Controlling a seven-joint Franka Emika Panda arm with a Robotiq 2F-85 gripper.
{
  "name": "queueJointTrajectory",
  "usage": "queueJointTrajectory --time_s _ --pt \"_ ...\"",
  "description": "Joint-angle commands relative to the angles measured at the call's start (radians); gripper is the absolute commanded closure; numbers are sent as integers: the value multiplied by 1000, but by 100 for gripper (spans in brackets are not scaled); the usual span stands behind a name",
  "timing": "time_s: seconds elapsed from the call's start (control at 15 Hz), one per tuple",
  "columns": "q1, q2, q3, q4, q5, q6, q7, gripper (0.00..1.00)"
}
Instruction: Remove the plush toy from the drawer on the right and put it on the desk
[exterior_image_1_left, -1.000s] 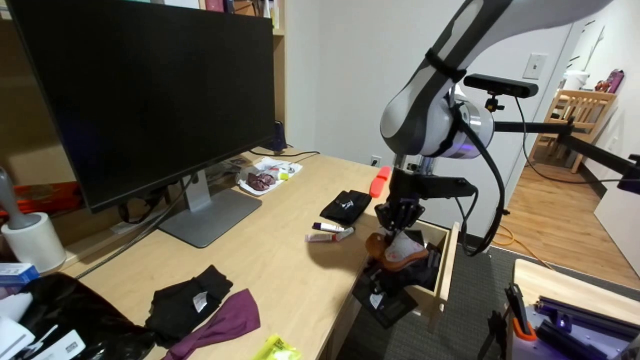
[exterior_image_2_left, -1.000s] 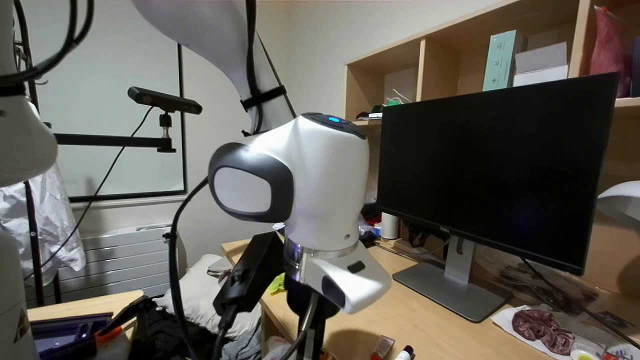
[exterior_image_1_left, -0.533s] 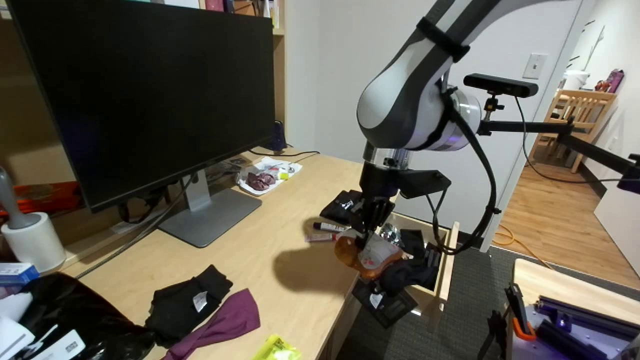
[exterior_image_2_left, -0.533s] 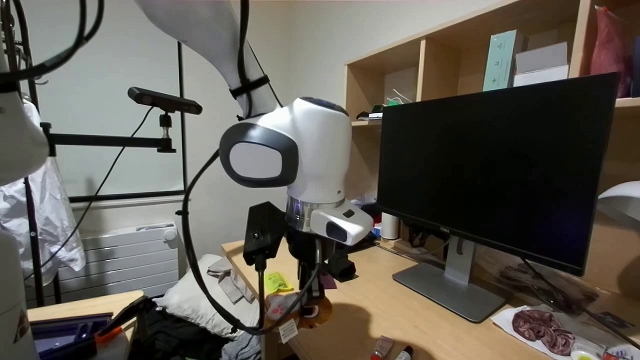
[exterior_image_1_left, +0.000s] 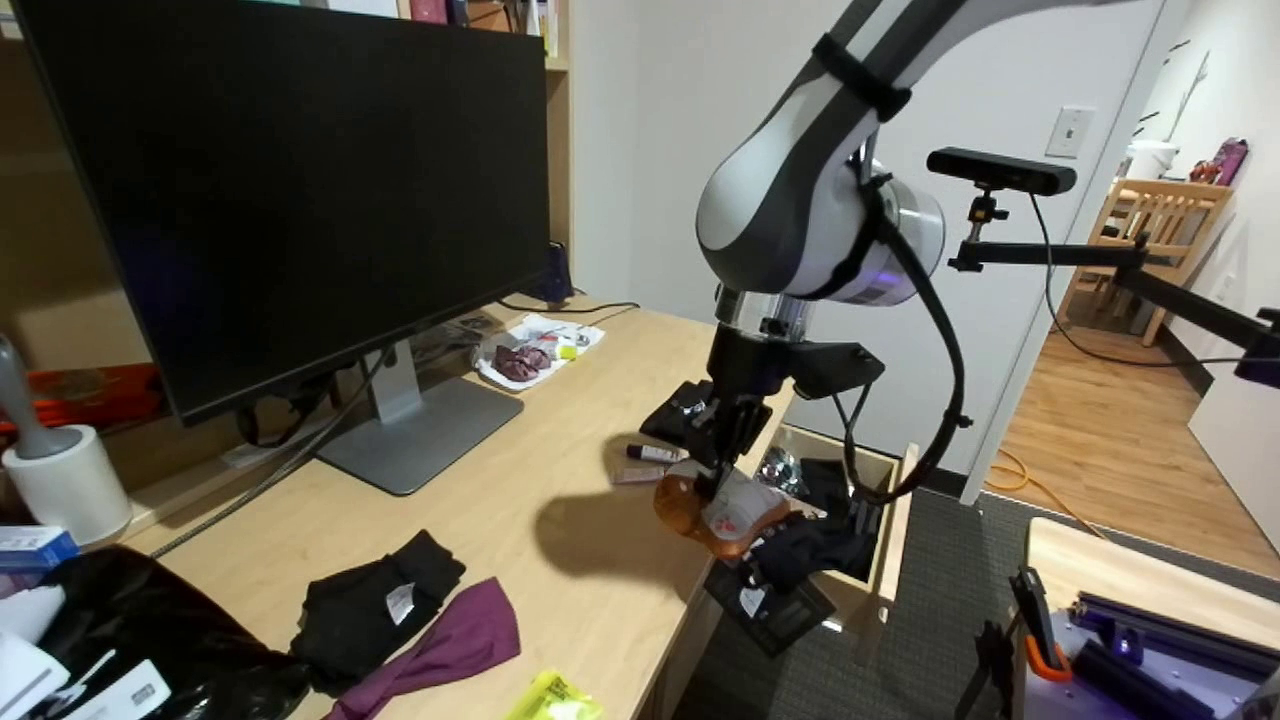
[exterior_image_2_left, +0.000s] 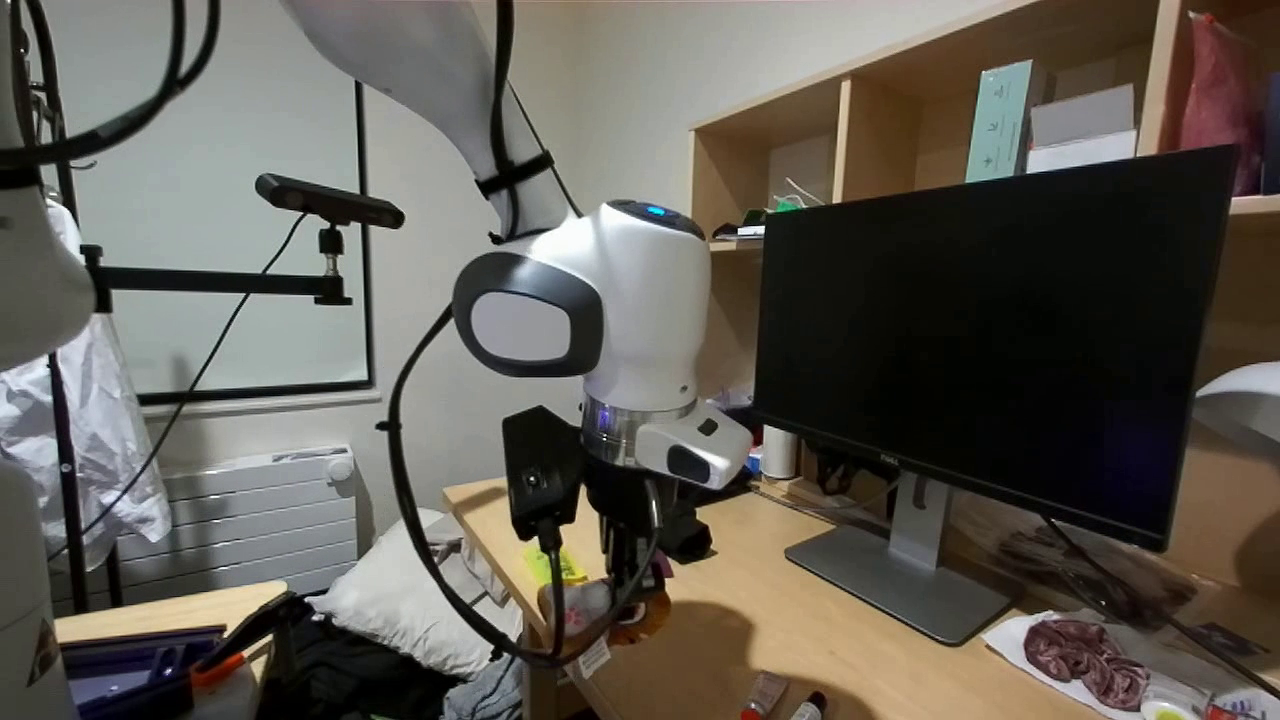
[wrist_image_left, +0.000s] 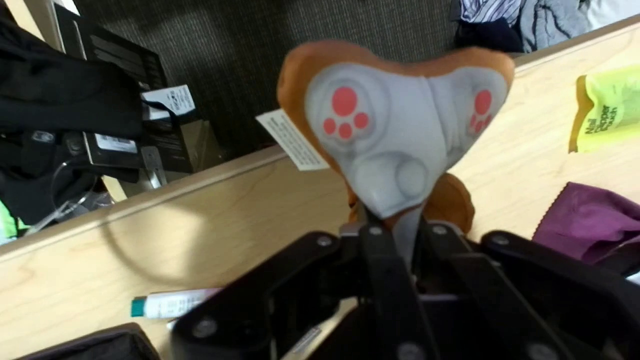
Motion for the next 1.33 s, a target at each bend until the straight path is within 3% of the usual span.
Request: queueJointTrajectory --time_s 0.0,0.2,0.53,0.67,0.73,0.93,1.27 --pt "12 103 38 84 86 31 -149 91" --pt "-3 186 78 151 98 59 -198 91" --pt "-46 319 148 262 92 157 -159 91" --pt "-33 351 140 293 108 170 -172 91" --pt "-36 360 142 304 110 172 -170 64" --pt "-45 365 155 323 124 174 -176 57" --pt "-43 339 161 307 142 164 -171 24"
